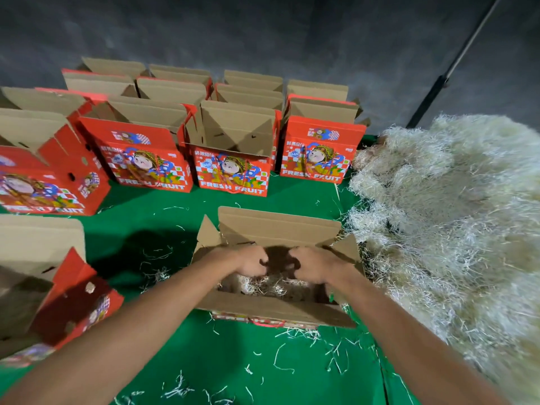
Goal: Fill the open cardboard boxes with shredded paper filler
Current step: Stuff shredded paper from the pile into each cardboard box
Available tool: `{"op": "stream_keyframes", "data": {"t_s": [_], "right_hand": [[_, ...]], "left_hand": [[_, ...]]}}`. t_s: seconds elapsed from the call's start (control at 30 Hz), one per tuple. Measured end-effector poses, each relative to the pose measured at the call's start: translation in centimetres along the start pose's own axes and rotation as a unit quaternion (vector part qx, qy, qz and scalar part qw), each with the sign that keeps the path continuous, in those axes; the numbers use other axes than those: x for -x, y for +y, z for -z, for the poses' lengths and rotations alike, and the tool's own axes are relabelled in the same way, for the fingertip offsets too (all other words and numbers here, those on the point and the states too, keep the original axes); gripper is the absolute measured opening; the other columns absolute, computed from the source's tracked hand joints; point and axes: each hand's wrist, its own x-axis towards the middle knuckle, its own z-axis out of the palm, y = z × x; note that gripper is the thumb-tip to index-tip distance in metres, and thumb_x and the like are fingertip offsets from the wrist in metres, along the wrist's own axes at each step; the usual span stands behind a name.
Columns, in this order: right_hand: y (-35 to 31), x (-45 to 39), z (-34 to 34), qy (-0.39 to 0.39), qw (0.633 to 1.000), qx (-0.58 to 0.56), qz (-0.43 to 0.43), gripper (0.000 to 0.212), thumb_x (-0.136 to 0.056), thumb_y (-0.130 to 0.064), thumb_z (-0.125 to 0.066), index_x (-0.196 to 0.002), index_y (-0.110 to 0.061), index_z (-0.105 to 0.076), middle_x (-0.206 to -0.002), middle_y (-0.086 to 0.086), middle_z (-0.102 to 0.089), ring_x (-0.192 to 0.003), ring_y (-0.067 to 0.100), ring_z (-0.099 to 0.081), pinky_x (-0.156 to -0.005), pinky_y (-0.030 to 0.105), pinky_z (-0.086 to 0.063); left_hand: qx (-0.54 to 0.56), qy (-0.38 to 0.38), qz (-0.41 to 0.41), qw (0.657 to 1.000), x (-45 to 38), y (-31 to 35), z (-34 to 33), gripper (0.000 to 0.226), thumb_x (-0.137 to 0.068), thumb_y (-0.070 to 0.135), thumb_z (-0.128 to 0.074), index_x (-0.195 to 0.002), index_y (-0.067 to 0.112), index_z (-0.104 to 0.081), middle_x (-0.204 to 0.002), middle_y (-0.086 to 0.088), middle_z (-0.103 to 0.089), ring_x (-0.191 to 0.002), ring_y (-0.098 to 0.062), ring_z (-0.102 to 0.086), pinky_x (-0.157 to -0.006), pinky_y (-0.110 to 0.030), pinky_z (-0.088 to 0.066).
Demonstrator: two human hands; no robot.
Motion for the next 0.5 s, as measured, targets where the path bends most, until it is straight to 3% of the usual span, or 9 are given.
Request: {"op": "stream_keyframes", "data": {"t_s": [0.13,0.23,0.3,0.43,0.5], "right_hand": [[0.6,2.4,2.0,0.141,0.990,-0.013,0.008,0.024,-0.088,-0.016,-0.059,-0.111,-0.020,-0.058,-0.072,-0.009,-0.055,-0.061,0.014,-0.060,-0.053,0.025,-0.047],[1.2,4.3,2.8,0.200,0.980,-0.021,-0.007,0.038,-0.092,-0.021,-0.060,-0.128,-0.027,-0.051,-0.089,-0.004,-0.059,-0.075,0.022,-0.065,-0.064,0.032,-0.056],[1.9,5.6,3.2,0.255,0.967,-0.020,-0.020,0.043,-0.092,-0.024,-0.061,-0.134,-0.029,-0.051,-0.096,-0.003,-0.063,-0.078,0.019,-0.063,-0.063,0.027,-0.053],[3.5,7.8,2.4,0.365,0.929,-0.053,-0.039,0.035,-0.092,-0.032,-0.064,-0.123,-0.018,-0.061,-0.109,-0.001,-0.063,-0.098,0.019,-0.062,-0.086,0.038,-0.056],[4.3,8.2,1.4,0.368,0.921,-0.107,-0.075,0.046,-0.090,-0.033,-0.068,-0.129,-0.011,-0.056,-0.117,0.006,-0.059,-0.098,0.024,-0.061,-0.081,0.040,-0.058]], "left_hand": [[0.053,0.159,-0.044,0.985,1.8,2.5,1.6,0.018,-0.096,0.034,-0.055,-0.088,0.023,-0.066,-0.072,0.004,-0.059,-0.059,-0.011,-0.054,-0.056,-0.025,-0.041],[0.071,0.244,-0.056,0.965,3.3,4.5,2.1,0.014,-0.095,0.040,-0.055,-0.090,0.031,-0.065,-0.083,0.007,-0.066,-0.064,-0.008,-0.060,-0.056,-0.026,-0.044],[0.069,0.278,-0.053,0.957,4.3,5.6,1.8,0.014,-0.096,0.041,-0.055,-0.099,0.033,-0.066,-0.096,0.008,-0.068,-0.070,-0.007,-0.062,-0.059,-0.025,-0.045],[0.115,0.220,-0.028,0.968,6.4,7.5,-0.2,0.016,-0.099,0.039,-0.054,-0.100,0.032,-0.068,-0.103,0.014,-0.069,-0.083,-0.013,-0.067,-0.075,-0.032,-0.053],[0.159,0.166,-0.019,0.973,7.2,7.7,-1.5,0.018,-0.100,0.036,-0.052,-0.097,0.030,-0.068,-0.105,0.013,-0.069,-0.080,-0.012,-0.067,-0.073,-0.032,-0.051]]}}
